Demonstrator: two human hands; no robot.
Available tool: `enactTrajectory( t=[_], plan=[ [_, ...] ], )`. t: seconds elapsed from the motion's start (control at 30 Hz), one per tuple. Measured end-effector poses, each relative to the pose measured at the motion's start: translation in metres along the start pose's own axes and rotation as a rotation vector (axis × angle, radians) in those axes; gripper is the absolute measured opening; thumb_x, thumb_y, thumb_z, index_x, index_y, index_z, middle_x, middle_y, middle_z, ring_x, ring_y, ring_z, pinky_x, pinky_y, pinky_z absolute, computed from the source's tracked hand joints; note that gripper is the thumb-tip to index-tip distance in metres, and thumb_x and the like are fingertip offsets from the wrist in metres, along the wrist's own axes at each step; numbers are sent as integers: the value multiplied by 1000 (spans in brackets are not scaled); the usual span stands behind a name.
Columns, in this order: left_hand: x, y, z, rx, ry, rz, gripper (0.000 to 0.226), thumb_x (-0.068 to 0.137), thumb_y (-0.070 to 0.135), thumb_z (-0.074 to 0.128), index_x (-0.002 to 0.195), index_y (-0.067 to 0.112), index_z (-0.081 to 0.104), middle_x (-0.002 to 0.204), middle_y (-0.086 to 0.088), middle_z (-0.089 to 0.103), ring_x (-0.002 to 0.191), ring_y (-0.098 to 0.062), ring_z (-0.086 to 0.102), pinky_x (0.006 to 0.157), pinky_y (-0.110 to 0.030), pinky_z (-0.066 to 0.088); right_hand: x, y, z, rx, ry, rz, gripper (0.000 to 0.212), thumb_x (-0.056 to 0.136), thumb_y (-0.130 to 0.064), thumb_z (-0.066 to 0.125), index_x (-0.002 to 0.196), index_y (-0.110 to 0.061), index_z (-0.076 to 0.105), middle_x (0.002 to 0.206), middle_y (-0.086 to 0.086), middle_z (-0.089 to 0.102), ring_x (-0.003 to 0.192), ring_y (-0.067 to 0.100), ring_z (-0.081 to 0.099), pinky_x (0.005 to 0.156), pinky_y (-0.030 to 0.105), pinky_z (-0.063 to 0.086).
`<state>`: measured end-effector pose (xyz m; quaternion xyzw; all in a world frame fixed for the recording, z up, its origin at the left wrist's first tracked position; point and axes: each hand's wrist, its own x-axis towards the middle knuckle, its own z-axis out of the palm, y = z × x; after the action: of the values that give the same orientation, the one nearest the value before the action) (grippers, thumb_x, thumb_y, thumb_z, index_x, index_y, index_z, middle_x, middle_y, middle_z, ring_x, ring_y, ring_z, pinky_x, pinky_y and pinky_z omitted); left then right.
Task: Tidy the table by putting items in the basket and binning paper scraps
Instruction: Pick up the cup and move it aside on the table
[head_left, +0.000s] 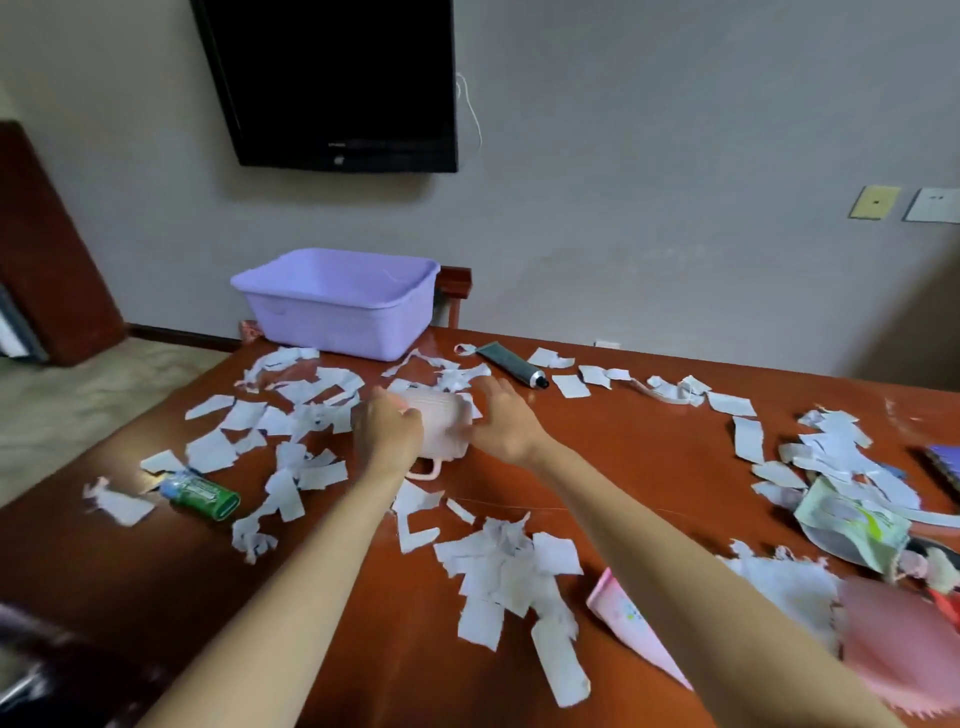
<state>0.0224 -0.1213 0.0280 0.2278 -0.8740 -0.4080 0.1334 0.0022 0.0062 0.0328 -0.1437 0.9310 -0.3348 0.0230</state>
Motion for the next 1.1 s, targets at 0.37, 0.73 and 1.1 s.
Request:
enactTrajectory(
  t=[0.37, 0.73, 1.1],
  plan=[
    [29, -30, 6, -180, -282, -218, 51, 87, 0, 44, 137, 0, 37, 133, -20, 51, 120, -35, 51, 86, -36, 46, 48, -17, 22, -172, -311, 71, 88, 70, -22, 77, 141, -13, 25, 134, 8, 43, 122, 27, 46, 99, 35, 45],
    [40, -20, -7, -574, -386, -333, 23, 93, 1, 51, 116, 1, 54, 108, -22, 65, 92, -33, 68, 64, -30, 59, 45, -19, 15, 471, -67, 126, 78, 65, -11, 82, 121, -15, 27, 119, 4, 45, 120, 22, 45, 96, 32, 45],
    [101, -82, -61, -565, 76, -305, 28, 94, 4, 41, 112, 10, 62, 108, -14, 65, 100, -35, 64, 70, -40, 57, 80, -81, 84, 556, -263, -49, 58, 67, -1, 78, 109, -26, 46, 103, -6, 56, 107, 13, 51, 84, 24, 49]
  ],
)
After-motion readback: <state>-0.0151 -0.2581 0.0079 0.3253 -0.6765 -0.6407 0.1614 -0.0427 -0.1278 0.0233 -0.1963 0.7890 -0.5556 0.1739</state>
